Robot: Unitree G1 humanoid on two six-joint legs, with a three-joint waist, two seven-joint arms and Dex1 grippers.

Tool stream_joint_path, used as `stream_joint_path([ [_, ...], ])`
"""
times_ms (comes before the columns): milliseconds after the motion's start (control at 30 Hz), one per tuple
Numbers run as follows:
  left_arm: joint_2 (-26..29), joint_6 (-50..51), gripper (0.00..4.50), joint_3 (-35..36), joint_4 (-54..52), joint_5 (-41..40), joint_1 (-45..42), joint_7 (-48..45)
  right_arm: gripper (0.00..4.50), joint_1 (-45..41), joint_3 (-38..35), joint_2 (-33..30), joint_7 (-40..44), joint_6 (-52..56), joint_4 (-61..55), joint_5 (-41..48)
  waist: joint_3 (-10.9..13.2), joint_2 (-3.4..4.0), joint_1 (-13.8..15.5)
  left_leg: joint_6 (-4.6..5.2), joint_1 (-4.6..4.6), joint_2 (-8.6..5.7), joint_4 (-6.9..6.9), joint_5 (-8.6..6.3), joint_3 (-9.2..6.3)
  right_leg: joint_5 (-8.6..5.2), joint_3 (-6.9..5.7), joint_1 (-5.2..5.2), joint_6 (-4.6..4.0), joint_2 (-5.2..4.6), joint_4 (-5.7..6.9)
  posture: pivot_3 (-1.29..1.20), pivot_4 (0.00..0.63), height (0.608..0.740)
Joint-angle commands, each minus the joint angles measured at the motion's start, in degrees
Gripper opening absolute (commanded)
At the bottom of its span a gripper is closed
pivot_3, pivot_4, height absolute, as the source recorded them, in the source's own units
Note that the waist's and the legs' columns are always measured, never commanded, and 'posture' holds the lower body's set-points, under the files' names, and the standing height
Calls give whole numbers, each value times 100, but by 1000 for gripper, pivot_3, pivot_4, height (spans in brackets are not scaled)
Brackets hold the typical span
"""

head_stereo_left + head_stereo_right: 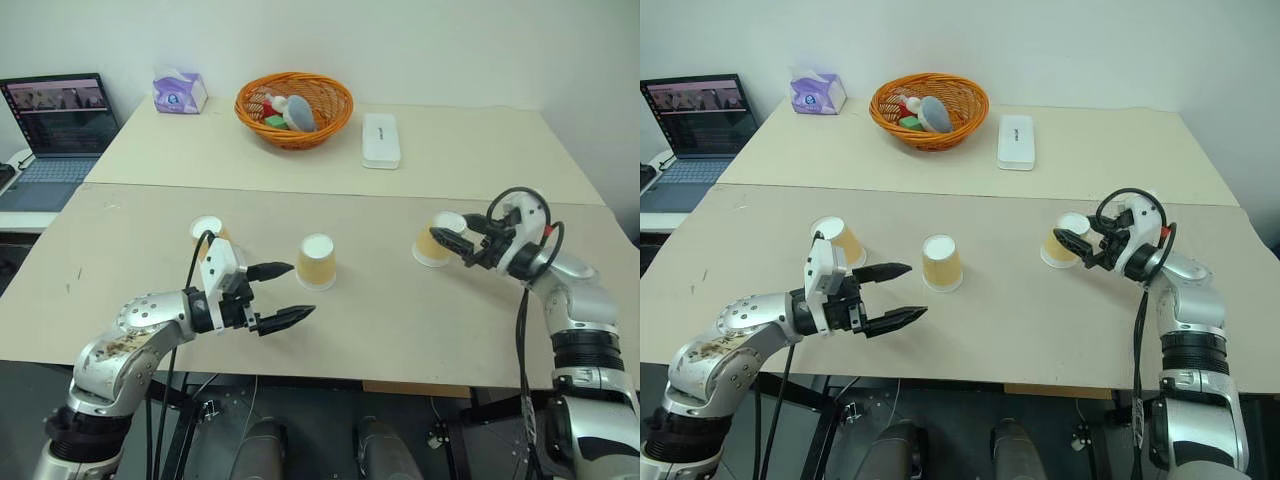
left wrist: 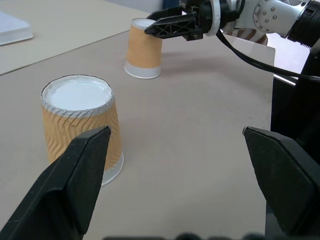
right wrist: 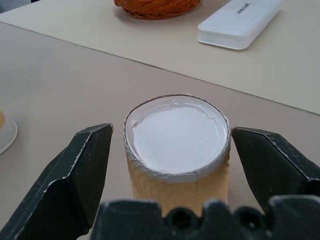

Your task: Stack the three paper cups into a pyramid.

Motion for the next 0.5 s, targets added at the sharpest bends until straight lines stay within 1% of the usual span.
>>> stream_joint_path([
  [33, -33, -172, 4500, 161, -228, -39, -17, 59, 4441, -180, -3, -34, 69, -274, 87, -70, 0, 0, -3, 0, 0, 0, 0, 0, 0, 0, 0, 0, 0, 0, 0, 0, 150, 675],
  [300, -69, -211, 4500, 168, -246, -23, -5, 140, 4441, -270, -6, 23, 141, -323, 274, -71, 0, 0, -6, 0, 0, 0, 0, 0, -1, 0, 0, 0, 0, 0, 1, 0, 150, 675],
  [333, -71, -215, 4500, 169, -247, -20, -1, 147, 3930, -273, -8, 33, 159, -324, 284, -63, 0, 0, -5, 0, 0, 0, 0, 0, -1, 0, 0, 0, 0, 0, 1, 0, 150, 675],
  [367, -72, -219, 4500, 172, -250, -18, 3, 154, 3725, -270, -5, 38, 171, -333, 289, -67, 0, 0, -5, 0, 0, 0, 0, 0, -1, 0, 0, 0, 0, 0, 1, 0, 150, 675],
  [467, -91, -260, 4500, 187, -237, 12, 1, 206, 2761, -284, -14, 50, 184, -339, 311, -72, 0, 0, -5, 0, 0, 0, 0, 0, -1, 0, 0, 0, 0, 0, 1, 0, 150, 675],
  [500, -106, -284, 4500, 200, -229, 31, 5, 245, 2625, -293, -21, 53, 163, -340, 318, -77, 0, 0, -5, 0, 0, 0, 0, 0, 0, 0, 0, 0, 0, 0, 1, 0, 150, 675],
])
